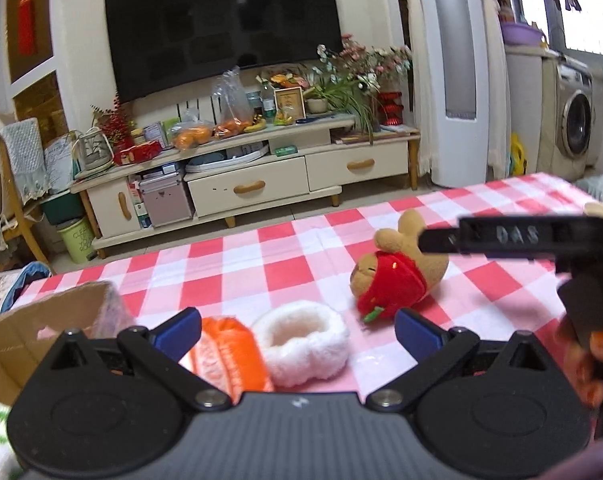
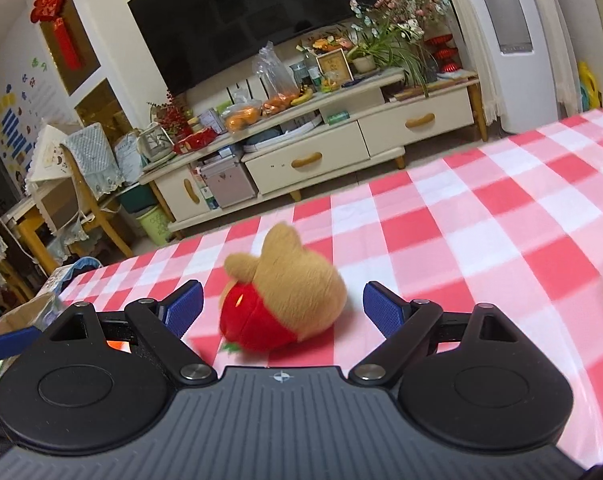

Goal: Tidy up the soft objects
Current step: 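Grasp the plush bear with the right tool while the left tool grasps the white scrunchie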

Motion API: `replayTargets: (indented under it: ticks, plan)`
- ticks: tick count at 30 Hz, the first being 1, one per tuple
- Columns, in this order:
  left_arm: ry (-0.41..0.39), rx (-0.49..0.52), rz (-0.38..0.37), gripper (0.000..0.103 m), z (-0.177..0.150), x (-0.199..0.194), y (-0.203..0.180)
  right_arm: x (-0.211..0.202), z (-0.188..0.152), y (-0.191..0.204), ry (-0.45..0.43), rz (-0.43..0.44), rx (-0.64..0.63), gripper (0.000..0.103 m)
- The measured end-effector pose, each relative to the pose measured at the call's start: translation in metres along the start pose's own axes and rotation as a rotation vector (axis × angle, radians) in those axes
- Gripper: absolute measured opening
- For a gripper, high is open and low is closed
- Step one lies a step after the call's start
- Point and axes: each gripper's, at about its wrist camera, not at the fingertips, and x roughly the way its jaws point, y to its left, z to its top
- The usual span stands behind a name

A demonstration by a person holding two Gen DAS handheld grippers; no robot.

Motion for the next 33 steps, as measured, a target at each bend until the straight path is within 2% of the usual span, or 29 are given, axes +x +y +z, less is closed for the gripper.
replayTargets:
  ticks: [4,9,15,22,26,33]
  plan:
    - [0.010,0.031,0.000,0.102,0.007,0.016,-0.008,0.012,0.005,-0.001,-0.010,0.014,-0.045,0.103]
    - [0.031,0.038,-0.035,0.102,0.012,0.034,-0.013,0.030,0.008,0.007,0.006,0.045,-0.127,0.103]
    - [0.097,0.000,-0.077,0.102,0.010,0.058,-0.012,0.057,0.009,0.017,0.076,0.047,-0.204,0.103]
    - [0.162,-0.066,-0.096,0.102,0.013,0.082,-0.006,0.060,0.007,0.010,0.111,0.097,-0.180,0.103]
    - [0.172,-0.072,-0.090,0.101,0.010,0.085,-0.005,0.060,0.006,0.006,0.139,0.128,-0.156,0.103]
    - [0.202,-0.123,-0.180,0.098,0.006,0.083,-0.007,0.048,0.004,-0.003,0.175,0.173,-0.124,0.103]
